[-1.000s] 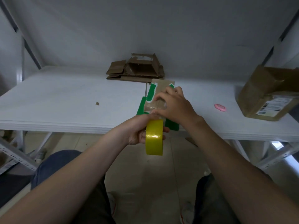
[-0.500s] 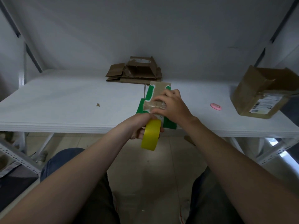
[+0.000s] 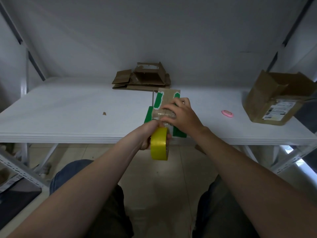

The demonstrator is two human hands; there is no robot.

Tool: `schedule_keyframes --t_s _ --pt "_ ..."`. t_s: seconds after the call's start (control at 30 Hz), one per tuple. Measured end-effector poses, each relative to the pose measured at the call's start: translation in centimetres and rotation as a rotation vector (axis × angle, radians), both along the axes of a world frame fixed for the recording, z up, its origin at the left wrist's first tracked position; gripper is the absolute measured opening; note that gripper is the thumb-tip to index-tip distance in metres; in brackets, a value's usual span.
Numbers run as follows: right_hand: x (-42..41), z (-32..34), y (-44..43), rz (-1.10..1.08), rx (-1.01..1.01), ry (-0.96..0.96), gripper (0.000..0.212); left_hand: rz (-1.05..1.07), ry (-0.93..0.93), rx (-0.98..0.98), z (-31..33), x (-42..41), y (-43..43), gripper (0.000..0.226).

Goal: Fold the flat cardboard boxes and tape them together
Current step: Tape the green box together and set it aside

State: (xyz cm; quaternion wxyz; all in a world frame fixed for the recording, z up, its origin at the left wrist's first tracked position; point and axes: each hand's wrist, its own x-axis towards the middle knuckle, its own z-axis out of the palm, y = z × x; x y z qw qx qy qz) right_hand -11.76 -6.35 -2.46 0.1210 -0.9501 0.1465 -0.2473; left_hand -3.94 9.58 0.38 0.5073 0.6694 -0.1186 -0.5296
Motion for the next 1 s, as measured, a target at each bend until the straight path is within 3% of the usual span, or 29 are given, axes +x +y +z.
schedule_keyframes --t_s 0.27,0.37,0.5,0.8,0.9,1.0 --pt "-0.1 -0.3 -0.4 0.024 -0.009 -0.015 0.052 0.012 -0.17 0.001 -1.5 -0.7 0.2 0.016" --pt "0.0 -0.6 -0.5 0.02 -0.047 -0.016 0.052 0.016 -0.162 -0.001 -1.0 -0.4 -0.4 0.012" --pt "0.0 -1.0 -0.6 0.026 -0.108 -0.035 0.05 -0.035 -0.176 0.051 -0.5 -0.2 -0.8 0.028" --pt "-0.1 -0.1 -1.1 0.053 -0.075 0.009 0.049 0.049 -0.163 0.011 -1.9 -1.2 -0.3 0.029" --pt "-1.1 0.6 -1.6 -0.056 -0.142 -0.081 0.047 0.047 -0.161 0.027 -1.8 -1.0 -0.6 0.03" --pt "-2.8 0.5 -3.3 -0.246 -0.071 -0.213 0.037 0.037 -0.191 0.055 -2.2 -0.9 -1.1 0.034"
